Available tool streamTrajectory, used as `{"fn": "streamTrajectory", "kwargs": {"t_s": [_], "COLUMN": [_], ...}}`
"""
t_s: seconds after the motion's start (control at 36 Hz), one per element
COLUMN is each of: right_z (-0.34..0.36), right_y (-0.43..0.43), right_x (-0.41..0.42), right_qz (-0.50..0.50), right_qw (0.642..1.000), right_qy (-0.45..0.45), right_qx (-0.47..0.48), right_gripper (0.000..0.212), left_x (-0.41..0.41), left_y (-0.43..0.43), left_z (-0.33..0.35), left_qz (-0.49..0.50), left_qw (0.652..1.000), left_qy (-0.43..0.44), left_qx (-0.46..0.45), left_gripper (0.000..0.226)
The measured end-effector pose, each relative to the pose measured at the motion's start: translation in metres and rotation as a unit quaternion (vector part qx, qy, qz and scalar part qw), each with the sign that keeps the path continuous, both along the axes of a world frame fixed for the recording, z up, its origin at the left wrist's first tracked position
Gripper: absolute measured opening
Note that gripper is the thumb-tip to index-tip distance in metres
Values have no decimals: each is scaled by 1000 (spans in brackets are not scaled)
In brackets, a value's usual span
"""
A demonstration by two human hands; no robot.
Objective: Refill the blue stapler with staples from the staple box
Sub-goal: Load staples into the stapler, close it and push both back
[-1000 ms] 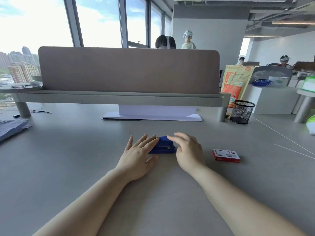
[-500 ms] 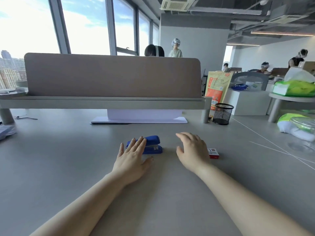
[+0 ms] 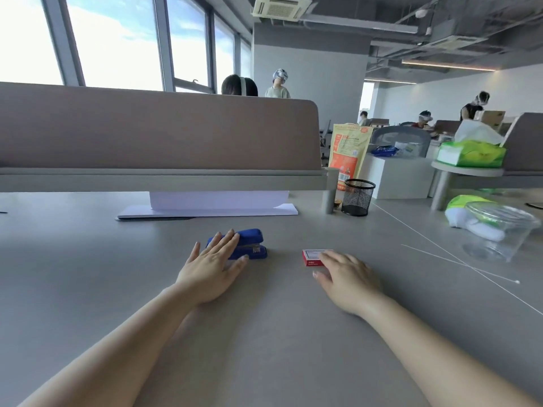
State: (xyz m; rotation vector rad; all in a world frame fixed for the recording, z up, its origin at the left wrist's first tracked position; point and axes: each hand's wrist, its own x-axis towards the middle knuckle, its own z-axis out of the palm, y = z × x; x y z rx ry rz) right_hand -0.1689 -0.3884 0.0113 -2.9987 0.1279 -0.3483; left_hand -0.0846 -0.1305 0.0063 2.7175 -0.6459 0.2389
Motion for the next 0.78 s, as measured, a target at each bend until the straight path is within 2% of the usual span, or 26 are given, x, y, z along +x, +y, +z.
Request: {"fn": "streamTrajectory", "kwargs": {"t_s": [0.14,0.44,0.78], "right_z": [-1,-4,-9], "right_y": [2,20,22], "right_x": [46,163,183], "right_qz": [-9,6,7], "right_qw": [998,995,997], "right_qy": [54,85,71], "right_qx": [42,47,40], "right_gripper": [62,64,64], "left_x": [38,118,129], "left_y": [-10,-34,-41], "left_z": [-2,-1,-5], "left_qz": [11,7,12], "left_qw": [1000,1000,999], "left_qy": [3,-5,-8], "left_qx": [3,26,34], "left_gripper": [65,64,65]}}
